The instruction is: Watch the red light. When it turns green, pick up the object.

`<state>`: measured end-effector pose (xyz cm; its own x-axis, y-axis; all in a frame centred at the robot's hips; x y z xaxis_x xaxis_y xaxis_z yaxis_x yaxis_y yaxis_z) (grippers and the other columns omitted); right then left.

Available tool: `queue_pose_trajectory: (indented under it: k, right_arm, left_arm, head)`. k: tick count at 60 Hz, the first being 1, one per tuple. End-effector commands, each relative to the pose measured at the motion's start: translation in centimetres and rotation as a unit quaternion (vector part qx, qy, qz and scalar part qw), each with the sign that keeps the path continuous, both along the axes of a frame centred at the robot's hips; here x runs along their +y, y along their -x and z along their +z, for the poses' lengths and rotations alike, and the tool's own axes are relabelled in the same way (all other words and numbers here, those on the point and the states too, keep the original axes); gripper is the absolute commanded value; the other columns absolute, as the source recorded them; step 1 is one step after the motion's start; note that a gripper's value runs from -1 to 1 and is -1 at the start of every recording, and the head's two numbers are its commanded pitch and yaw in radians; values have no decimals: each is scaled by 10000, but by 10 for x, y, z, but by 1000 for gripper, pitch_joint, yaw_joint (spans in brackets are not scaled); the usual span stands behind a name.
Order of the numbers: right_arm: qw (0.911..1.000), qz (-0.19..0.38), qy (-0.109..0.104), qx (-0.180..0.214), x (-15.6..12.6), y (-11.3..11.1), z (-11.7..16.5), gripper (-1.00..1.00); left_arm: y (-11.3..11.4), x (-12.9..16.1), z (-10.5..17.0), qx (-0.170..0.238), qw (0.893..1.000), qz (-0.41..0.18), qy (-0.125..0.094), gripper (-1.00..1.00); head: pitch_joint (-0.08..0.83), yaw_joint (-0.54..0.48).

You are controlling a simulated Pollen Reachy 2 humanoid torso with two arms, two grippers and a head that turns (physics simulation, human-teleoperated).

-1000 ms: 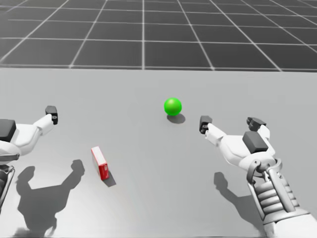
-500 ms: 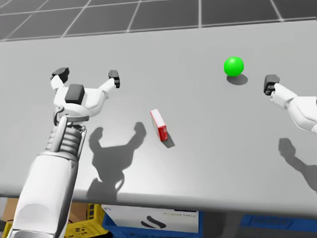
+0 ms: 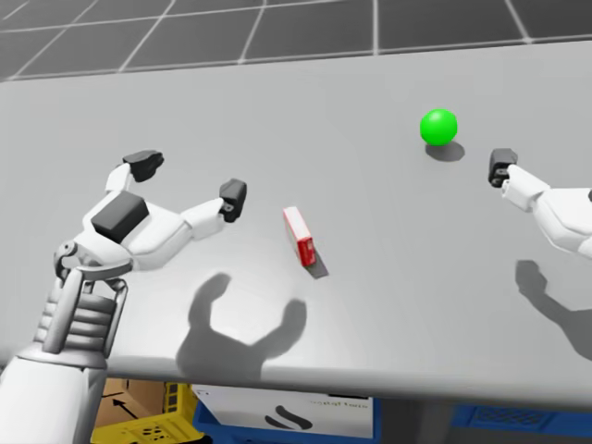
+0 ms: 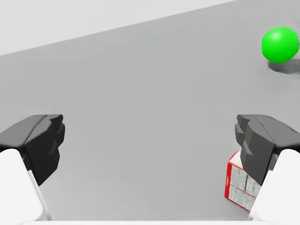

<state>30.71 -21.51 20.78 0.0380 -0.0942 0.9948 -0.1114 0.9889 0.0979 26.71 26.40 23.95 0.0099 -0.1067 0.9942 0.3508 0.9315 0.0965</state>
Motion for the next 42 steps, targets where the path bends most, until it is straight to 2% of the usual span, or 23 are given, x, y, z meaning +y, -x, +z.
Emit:
queue_pose_trajectory:
  k: [1,5,12,18,21,42]
  right_arm:
    - [9999,34,-128,42,7,1,-4,-1000]
    - [9999,34,-127,43,7,0,-4,-1000]
    - [9999,40,-128,46,6,0,-4,-1000]
    - [9999,46,-119,40,6,0,-4,-1000]
    - [9999,53,-113,36,7,0,-4,-1000]
    - [10000,32,-93,15,6,0,-4,-1000]
  left_arm:
    - [28,13,-12,420,9911,-1249,-186,-1000]
    - [30,16,-27,524,9845,-1563,-600,-1000]
    - [31,11,-44,884,9751,-1928,-643,-1000]
    - [24,5,-56,1075,9709,-2087,-474,-1000]
    - [17,0,-63,1184,9688,-2154,-323,-1000]
    - [-35,-46,-74,1555,9635,-2164,-249,-1000]
  head:
    - [661,193]
    - [662,197]
    - [663,199]
    - [663,204]
    - [662,205]
    - [643,197]
